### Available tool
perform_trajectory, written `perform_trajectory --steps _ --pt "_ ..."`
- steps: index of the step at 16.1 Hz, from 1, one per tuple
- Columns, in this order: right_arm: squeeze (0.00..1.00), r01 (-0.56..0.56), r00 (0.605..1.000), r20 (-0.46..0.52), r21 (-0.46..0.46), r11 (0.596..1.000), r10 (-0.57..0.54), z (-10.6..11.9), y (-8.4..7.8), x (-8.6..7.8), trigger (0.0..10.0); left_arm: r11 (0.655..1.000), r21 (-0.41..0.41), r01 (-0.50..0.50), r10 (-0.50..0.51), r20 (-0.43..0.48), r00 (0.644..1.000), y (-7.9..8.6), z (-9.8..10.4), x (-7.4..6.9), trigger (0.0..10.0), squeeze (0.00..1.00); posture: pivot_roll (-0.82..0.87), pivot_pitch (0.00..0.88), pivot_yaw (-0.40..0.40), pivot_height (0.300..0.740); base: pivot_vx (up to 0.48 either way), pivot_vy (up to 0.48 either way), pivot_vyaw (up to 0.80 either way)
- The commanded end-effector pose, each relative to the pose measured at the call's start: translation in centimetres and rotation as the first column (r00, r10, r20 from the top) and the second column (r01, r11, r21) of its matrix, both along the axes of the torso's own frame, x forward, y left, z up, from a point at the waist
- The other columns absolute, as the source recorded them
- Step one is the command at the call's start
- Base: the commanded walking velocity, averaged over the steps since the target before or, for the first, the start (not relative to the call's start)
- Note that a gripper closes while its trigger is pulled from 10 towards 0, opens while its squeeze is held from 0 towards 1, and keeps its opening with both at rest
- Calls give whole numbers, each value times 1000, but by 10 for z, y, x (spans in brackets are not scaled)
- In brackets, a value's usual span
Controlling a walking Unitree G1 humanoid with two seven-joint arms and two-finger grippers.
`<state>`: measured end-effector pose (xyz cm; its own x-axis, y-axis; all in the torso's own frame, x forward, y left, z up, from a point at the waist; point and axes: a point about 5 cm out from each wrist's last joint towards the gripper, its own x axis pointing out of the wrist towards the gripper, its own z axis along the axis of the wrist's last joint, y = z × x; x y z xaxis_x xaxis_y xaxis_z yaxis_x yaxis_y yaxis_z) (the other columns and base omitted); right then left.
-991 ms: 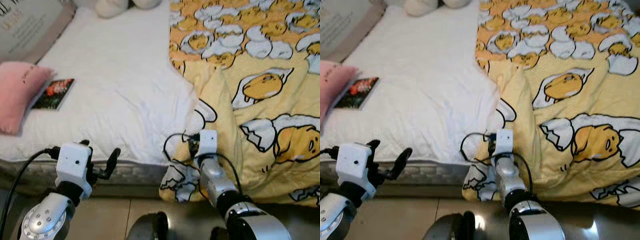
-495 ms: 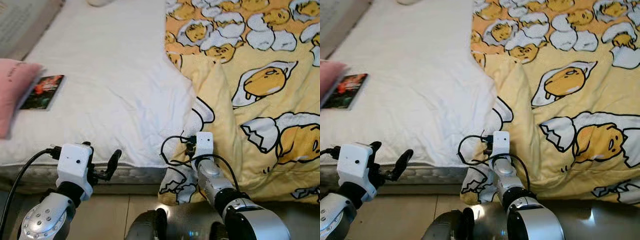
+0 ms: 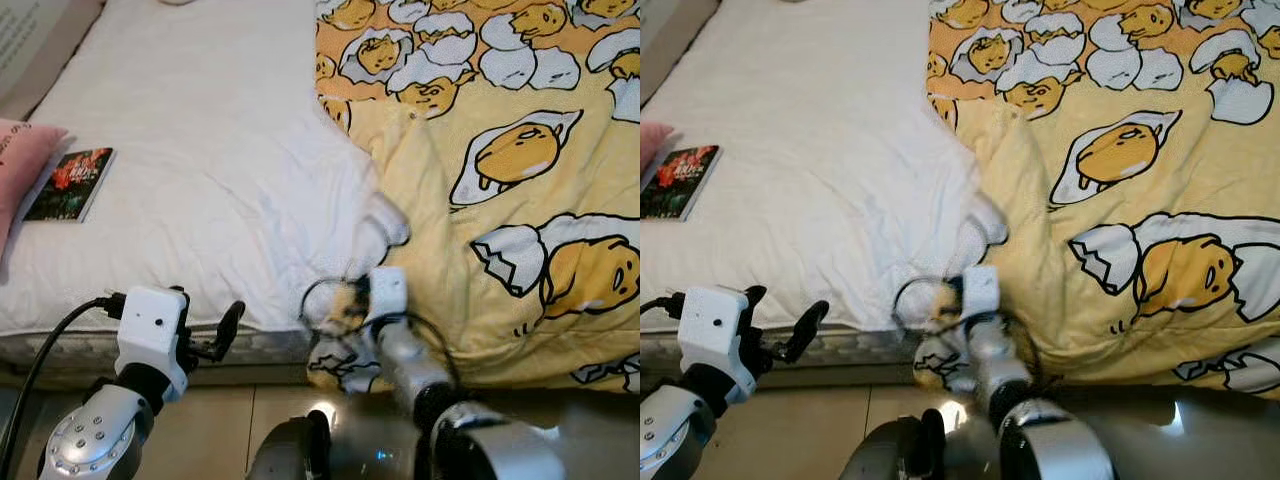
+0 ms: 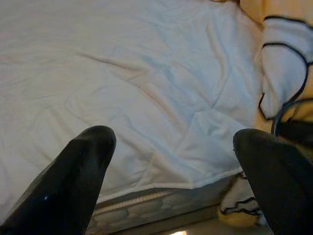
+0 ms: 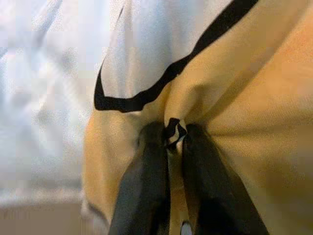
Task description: Clean up the room
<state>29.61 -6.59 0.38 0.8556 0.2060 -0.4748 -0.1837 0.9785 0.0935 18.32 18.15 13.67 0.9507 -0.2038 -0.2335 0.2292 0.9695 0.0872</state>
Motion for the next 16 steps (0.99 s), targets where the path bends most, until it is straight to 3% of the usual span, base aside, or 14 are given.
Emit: perform_trajectory --steps 1,4,10,16 --pt "0 -75 997 -29 19 997 75 -7 19 -13 0 1000 11 -12 12 -12 1000 2 -1 -2 10000 0 299 241 207 740 0 0 0" --pt "0 -210 976 -57 31 977 212 -22 37 -39 0 1000 -2 -4 4 -12 1000 -2 -2 0 10000 0 283 239 200 740 0 0 0" --pt "0 -384 918 -70 95 919 391 -32 67 -71 0 1000 -5 -5 5 -18 1000 -3 -3 -2 10000 0 292 240 197 740 0 0 0" --pt "0 -517 831 -184 88 851 524 -56 74 -116 0 1000 -6 -6 6 -38 999 -4 -6 -7 10000 0 290 250 192 740 0 0 0"
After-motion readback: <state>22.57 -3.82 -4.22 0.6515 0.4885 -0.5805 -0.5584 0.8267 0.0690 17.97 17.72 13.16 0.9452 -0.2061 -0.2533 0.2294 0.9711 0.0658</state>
